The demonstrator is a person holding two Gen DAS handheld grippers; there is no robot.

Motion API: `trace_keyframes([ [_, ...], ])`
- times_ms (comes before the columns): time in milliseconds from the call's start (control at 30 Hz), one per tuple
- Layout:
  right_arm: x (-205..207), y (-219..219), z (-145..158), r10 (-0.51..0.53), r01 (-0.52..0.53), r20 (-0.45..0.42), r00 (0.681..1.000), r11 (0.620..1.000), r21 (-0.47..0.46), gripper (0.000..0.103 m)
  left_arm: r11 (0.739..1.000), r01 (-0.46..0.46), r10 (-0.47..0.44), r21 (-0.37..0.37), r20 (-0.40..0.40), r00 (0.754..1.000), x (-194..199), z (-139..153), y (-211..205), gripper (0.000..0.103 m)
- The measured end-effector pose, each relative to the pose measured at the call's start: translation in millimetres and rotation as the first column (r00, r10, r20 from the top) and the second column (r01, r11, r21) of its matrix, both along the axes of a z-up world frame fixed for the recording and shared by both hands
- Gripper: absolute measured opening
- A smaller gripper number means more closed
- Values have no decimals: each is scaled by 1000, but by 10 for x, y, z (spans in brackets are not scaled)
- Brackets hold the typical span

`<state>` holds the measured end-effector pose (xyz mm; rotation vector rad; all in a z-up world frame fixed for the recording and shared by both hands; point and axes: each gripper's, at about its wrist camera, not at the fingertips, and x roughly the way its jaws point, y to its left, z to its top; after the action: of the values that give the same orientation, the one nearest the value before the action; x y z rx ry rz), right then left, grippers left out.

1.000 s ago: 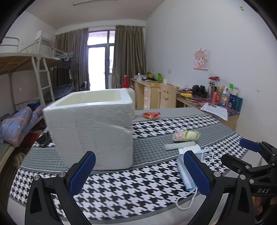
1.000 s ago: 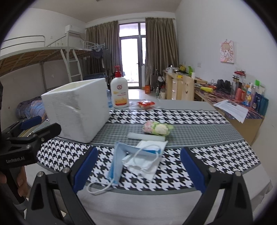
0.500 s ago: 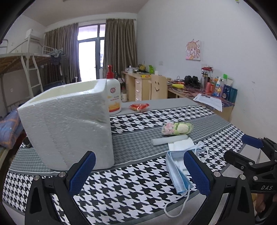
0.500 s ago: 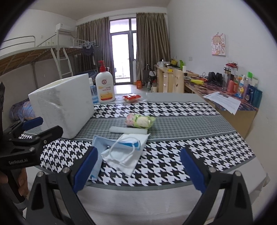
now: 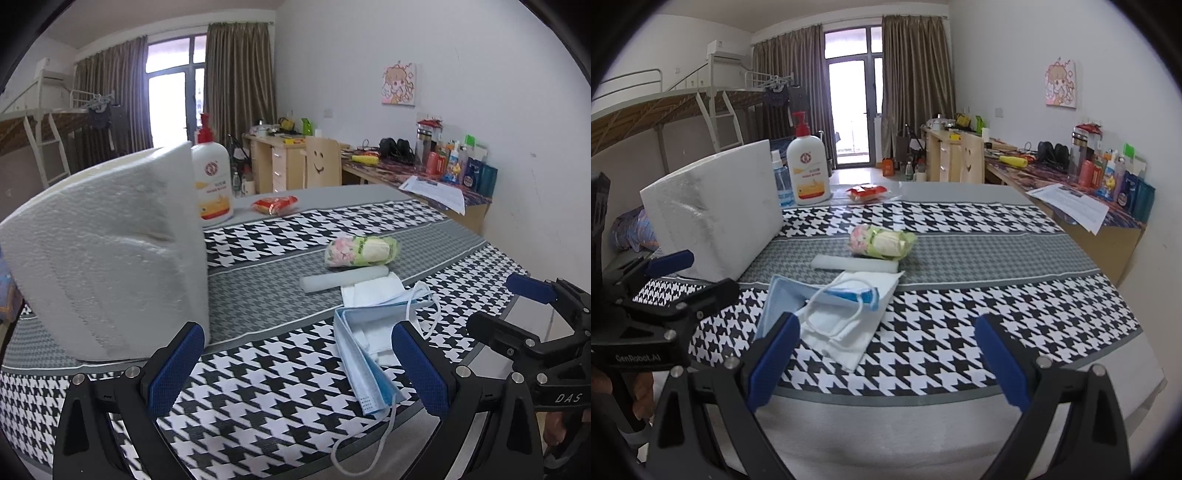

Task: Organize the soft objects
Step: 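Reach the left tool to the blue mask while the right tool reaches the white cloth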

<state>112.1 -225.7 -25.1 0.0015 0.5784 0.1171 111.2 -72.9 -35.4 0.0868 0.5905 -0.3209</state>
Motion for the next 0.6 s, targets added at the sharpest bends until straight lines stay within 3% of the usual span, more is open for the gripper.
trace_keyframes([
  [433,172,-77,-124,34,-33,-51,998,999,10,98,999,35,-32,30,-95,995,300,-208,-200,92],
  [600,229,-92,-152,42,-41,-66,997,999,22,98,998,58,-54,19,-169,984,421,-281,-236,74],
])
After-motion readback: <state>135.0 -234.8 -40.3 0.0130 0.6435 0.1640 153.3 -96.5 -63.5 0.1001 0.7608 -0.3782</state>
